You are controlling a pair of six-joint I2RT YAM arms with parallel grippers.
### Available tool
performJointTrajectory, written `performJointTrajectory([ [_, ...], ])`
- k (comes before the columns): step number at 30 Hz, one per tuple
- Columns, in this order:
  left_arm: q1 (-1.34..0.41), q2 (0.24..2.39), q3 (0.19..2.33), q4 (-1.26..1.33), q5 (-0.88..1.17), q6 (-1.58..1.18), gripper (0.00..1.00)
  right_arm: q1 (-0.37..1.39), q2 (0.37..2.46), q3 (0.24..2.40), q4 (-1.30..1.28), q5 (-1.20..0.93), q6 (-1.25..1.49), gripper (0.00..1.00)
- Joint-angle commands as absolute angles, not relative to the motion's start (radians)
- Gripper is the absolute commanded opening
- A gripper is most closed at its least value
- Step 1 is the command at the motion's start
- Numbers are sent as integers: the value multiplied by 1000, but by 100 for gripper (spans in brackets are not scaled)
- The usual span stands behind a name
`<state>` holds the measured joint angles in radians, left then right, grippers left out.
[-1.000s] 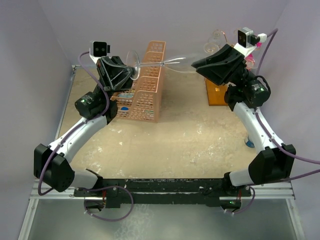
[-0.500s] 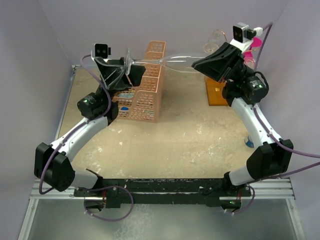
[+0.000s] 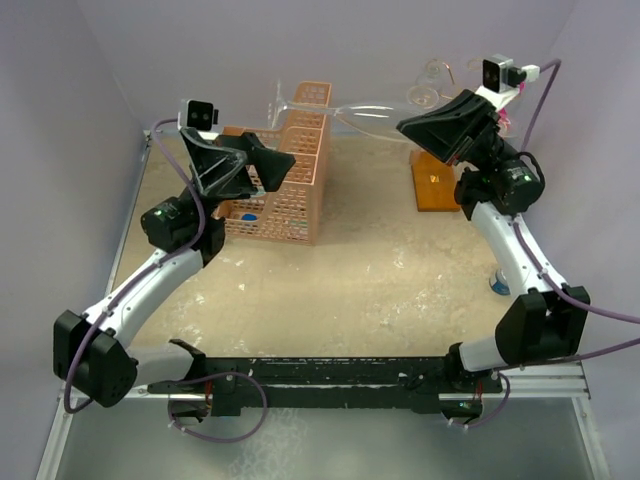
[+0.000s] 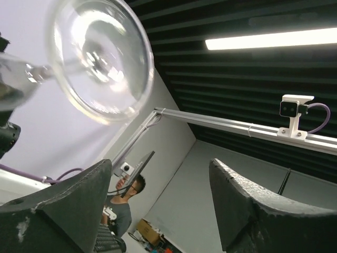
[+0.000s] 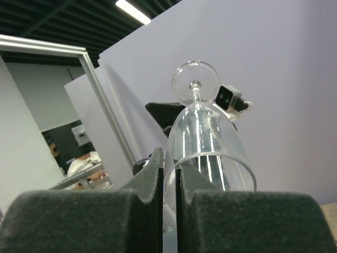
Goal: Take the wine glass off the wine glass rack
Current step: Place the wine glass at the center of the board.
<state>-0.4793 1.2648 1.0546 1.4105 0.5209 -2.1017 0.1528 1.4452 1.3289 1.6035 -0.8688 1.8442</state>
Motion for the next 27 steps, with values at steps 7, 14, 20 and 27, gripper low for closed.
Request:
performJointTrajectory([
  [7, -469, 1061, 1047, 803, 614, -1610, 99, -9, 1306, 1253, 1758, -857, 1694, 0],
  [14, -469, 933, 1297, -200, 283, -865, 99, -10, 1178, 1410, 511, -730, 829, 0],
  [20, -469, 881, 1342, -396, 31, -703, 99, -8, 1149, 1523, -7, -605, 503, 0],
  [27, -470, 898, 1303, -400, 10, -690, 99, 104, 1197, 1675, -366, -404, 353, 0],
])
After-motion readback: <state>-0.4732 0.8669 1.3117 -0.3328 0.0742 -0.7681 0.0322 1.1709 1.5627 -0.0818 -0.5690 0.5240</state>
